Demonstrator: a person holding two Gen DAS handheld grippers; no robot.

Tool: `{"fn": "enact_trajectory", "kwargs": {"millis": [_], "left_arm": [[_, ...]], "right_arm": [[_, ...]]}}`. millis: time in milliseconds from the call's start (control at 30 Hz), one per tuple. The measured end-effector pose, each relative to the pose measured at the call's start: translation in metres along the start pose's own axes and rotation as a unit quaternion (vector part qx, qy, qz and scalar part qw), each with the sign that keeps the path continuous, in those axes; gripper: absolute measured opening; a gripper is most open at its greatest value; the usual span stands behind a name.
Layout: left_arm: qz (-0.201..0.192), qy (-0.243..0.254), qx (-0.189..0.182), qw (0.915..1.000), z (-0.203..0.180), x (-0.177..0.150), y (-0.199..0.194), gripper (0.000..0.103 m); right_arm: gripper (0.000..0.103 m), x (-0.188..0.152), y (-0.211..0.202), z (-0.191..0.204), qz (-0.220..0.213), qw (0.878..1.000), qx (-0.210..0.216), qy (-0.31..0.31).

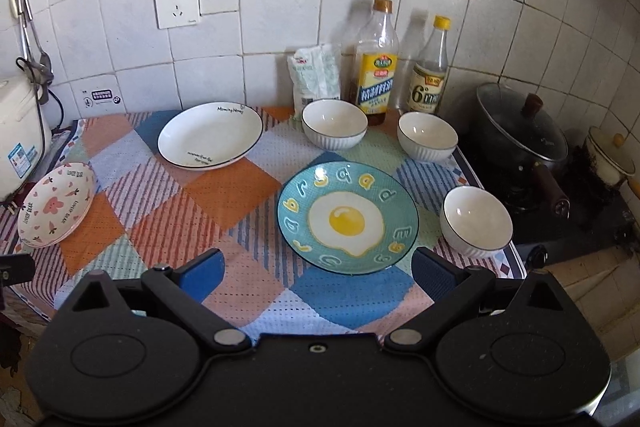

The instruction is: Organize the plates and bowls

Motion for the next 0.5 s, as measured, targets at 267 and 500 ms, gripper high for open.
{"fn": "enact_trajectory", "kwargs": {"millis": [267, 500], "left_arm": [[0.013, 0.001, -0.004, 0.9999, 0.0035, -0.0053, 0.0066, 0.102], [0.016, 0.000, -0.004, 0.9999, 0.0048, -0.0056, 0.0088, 0.102]], "right_arm": [[0.102, 0.0020, -0.0044, 0.0074, -0.018, 1.000, -0.002, -0.018], [0.102, -0.0001, -0.0039, 0.0092, -0.018, 1.000, -0.003, -0.024]]}}
Point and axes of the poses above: each gripper's, at about its wrist camera, not at the fingertips, and y roughly the way its jaws point, z to its left, x to its top, the point moved 8 cm from there along y, roughly the way its jaws point
